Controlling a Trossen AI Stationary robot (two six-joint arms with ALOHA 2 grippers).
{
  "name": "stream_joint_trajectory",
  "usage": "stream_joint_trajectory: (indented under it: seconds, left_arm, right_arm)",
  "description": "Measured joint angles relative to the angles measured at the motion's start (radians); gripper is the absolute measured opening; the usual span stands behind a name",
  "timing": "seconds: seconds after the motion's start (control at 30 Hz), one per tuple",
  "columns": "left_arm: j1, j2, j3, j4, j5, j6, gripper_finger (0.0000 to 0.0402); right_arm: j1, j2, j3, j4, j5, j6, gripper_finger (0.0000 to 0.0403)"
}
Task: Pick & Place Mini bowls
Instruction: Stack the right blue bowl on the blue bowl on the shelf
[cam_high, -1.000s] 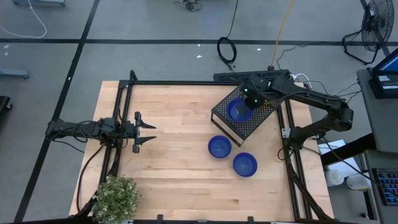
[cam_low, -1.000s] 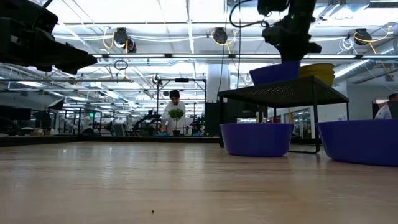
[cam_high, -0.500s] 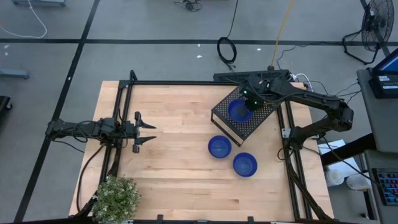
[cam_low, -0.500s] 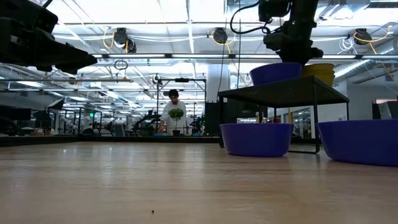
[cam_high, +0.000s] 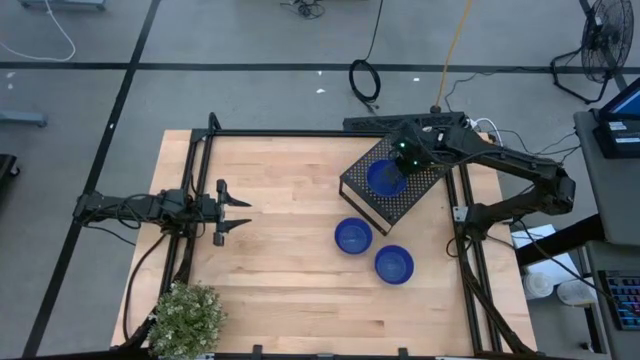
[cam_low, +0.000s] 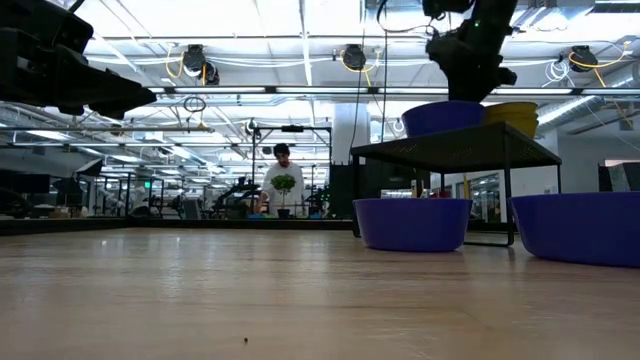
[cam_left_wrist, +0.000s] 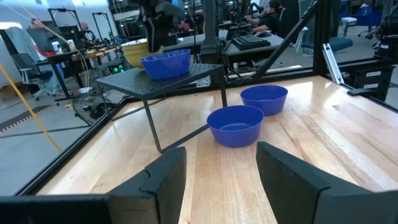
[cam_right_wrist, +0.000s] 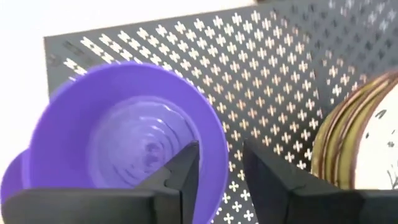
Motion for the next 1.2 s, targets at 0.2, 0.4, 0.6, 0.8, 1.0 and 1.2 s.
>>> stream_joint_trajectory:
  seconds: [0.2,0.4,0.6,0.8,1.0,1.2]
  left_arm:
    - [0.000,0.000,0.000,0.000,0.000,0.000,0.0198]
    - [0.000,0.000,0.000,0.000,0.000,0.000,0.0198]
    - [0.000,0.000,0.000,0.000,0.000,0.000,0.0198]
    - [0.000,0.000,0.000,0.000,0.000,0.000,0.0198]
    - [0.000,0.000,0.000,0.000,0.000,0.000,0.0198]
    - [0.000,0.000,0.000,0.000,0.000,0.000,0.0198]
  right_arm:
    - [0.027,-0.084,0.000,0.083,-0.058,-0.084,0.0117]
    - [0.157,-0.149,0.000,0.154,-0.159,-0.139,0.0114]
    - [0.437,-0.162,0.000,0.342,-0.160,-0.143,0.0114]
    - [0.765,-0.108,0.000,0.662,-0.101,-0.215,0.0114]
    - [0.991,0.000,0.036,0.695,0.068,-0.261,0.0114]
    - [1.086,0.186,0.175,0.401,0.105,-0.144,0.0114]
